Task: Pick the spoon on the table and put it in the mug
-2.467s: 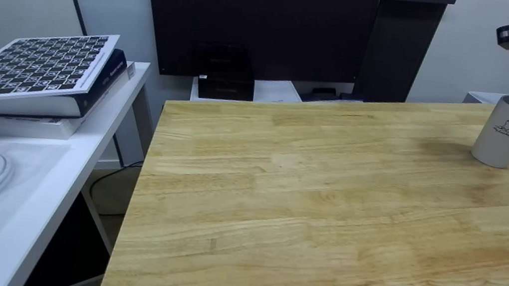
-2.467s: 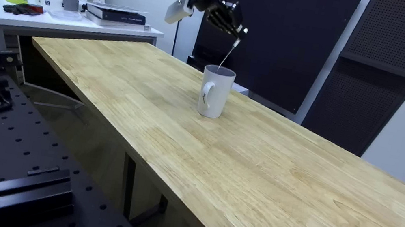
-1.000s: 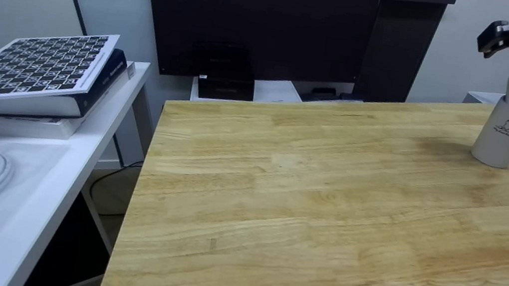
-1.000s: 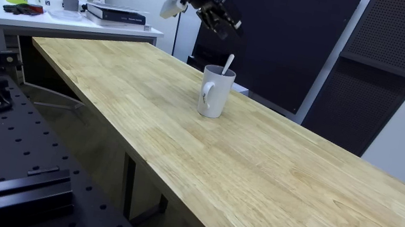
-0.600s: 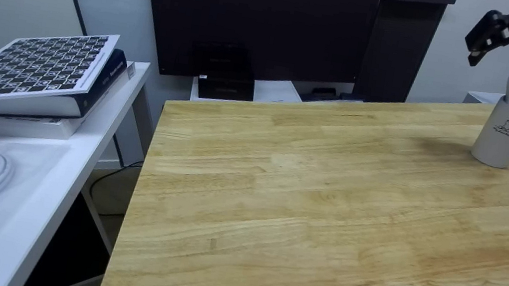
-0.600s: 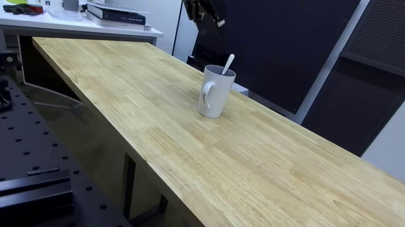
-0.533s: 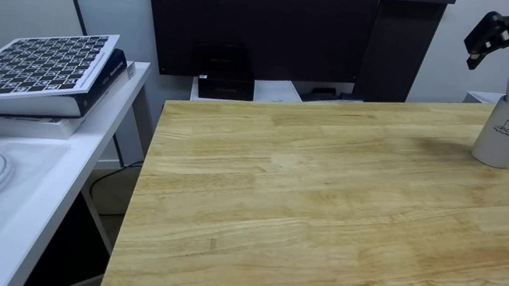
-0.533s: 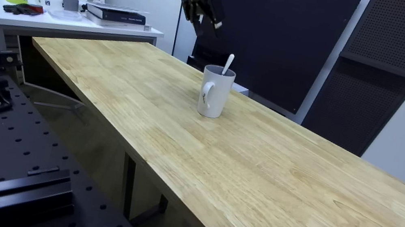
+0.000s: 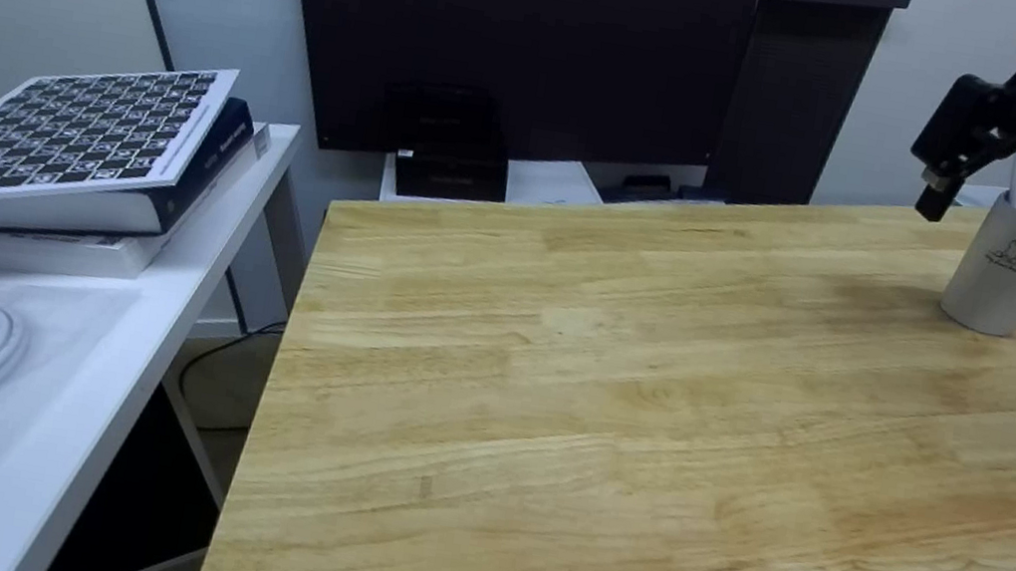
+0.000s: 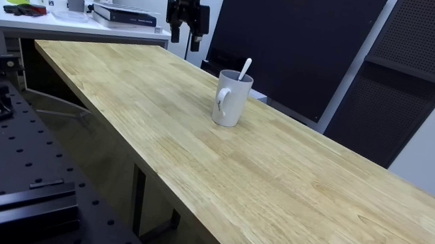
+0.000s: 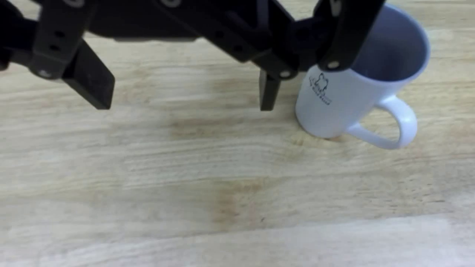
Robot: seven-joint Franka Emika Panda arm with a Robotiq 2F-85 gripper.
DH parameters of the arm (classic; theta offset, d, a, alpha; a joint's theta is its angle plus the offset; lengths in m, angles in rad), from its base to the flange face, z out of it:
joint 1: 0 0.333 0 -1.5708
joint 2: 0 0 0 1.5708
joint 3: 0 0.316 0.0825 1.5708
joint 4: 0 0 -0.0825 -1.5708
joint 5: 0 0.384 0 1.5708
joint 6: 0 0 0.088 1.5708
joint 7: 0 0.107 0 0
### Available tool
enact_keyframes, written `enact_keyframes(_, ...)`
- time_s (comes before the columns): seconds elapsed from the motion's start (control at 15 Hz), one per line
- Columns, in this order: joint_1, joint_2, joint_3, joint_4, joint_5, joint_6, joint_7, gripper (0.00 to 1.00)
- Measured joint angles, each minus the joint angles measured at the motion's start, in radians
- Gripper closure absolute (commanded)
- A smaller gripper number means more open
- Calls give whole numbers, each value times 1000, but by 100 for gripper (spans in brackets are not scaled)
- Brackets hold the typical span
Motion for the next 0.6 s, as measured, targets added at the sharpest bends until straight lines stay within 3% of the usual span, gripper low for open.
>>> enact_keyframes(0.2, -74, -5, 90, 37, 204, -140, -222, 0)
enact_keyframes(0.4, 26, -27, -8, 83, 416, -259, -440, 0)
enact_keyframes(0.6, 67, -33, -34, 95, 443, -281, -461, 0)
